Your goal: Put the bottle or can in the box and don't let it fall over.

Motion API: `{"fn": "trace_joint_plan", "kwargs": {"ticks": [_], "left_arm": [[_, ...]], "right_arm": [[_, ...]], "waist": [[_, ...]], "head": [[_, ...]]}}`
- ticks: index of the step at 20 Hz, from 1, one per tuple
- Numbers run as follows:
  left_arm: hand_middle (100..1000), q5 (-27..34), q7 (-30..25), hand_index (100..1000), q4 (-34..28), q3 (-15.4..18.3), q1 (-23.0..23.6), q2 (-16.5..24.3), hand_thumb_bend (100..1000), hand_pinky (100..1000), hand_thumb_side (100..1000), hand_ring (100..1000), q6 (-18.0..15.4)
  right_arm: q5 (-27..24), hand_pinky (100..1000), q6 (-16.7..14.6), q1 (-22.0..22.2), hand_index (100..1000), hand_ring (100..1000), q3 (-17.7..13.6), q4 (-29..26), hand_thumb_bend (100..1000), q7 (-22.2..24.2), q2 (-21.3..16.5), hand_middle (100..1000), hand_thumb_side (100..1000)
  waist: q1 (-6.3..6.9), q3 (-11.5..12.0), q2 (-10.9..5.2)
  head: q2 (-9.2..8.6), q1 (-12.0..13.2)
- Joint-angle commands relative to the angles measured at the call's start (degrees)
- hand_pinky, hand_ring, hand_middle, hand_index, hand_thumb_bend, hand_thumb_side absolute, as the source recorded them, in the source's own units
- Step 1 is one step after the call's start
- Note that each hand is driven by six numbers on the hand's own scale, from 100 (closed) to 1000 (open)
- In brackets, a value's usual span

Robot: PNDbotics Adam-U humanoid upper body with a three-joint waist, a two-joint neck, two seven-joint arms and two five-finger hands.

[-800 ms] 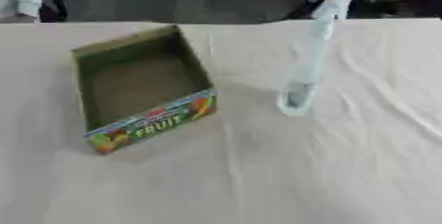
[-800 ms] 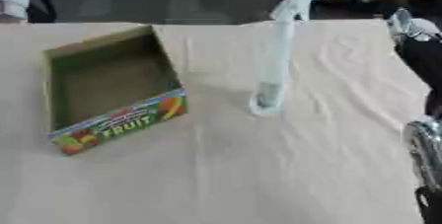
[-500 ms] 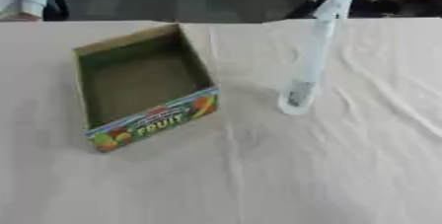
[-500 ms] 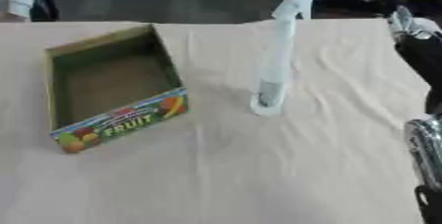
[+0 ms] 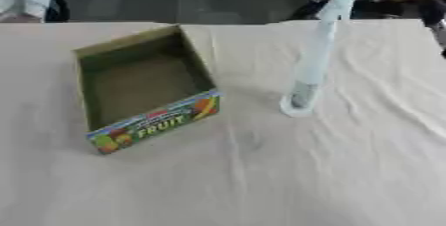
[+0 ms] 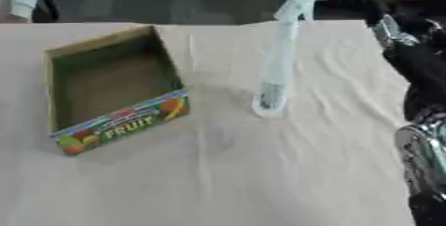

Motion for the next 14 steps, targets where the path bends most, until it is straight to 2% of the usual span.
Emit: {"fn": "trace_joint_plan", "kwargs": {"ticks": [1,2,3,5,6,9,14], "left_arm": [[1000,0.1,-0.1,926,-1.0,0.1,-0.6,1.5,188,1000,818,1000,0.0],[1000,0.2,0.0,934,-1.0,0.1,-0.6,1.5,189,1000,818,1000,0.0],[1000,0.2,0.1,936,-1.0,0.1,-0.6,1.4,189,1000,817,1000,0.0],[1000,0.4,0.3,934,-1.0,0.1,-0.6,1.5,189,1000,817,1000,0.0],[1000,0.4,0.4,934,-1.0,0.1,-0.6,1.5,188,1000,817,1000,0.0],[1000,0.4,0.4,934,-1.0,0.0,-0.6,1.5,188,1000,817,1000,0.0],[1000,0.4,0.4,934,-1.0,0.0,-0.6,1.5,187,1000,817,1000,0.0]], "right_arm": [[-10.4,203,0.7,-0.3,1000,346,1.1,-1.3,749,-1.9,-1.1,503,149],[-13.4,100,0.8,-0.3,1000,269,1.3,-1.3,748,-3.0,-1.1,417,156],[-16.2,100,0.7,-0.3,1000,235,1.5,-1.3,748,-4.1,-1.2,374,160],[-21.7,100,0.3,-0.2,1000,119,2.1,-1.3,714,-6.0,-1.3,234,198],[-24.6,100,-0.2,-0.2,1000,100,2.4,-1.3,697,-6.8,-1.3,179,220],[-31.3,100,-2.2,-0.2,987,100,2.6,-1.3,644,-9.0,-1.5,101,268],[-38.5,100,-4.9,-0.3,950,100,3.0,-1.3,562,-9.5,-1.8,100,331]], "waist": [[-0.01,0.1,-1.00],[-0.02,0.1,-0.99],[-0.03,0.1,-0.99],[-0.04,0.1,-0.97],[-0.04,0.1,-0.95],[-0.03,0.1,-0.92],[-0.01,0.1,-0.88]], "head": [[-0.79,-0.1],[-0.81,-0.1],[-0.82,-0.1],[-0.81,0.0],[-0.80,0.0],[-0.73,0.1],[-0.66,0.1]]}}
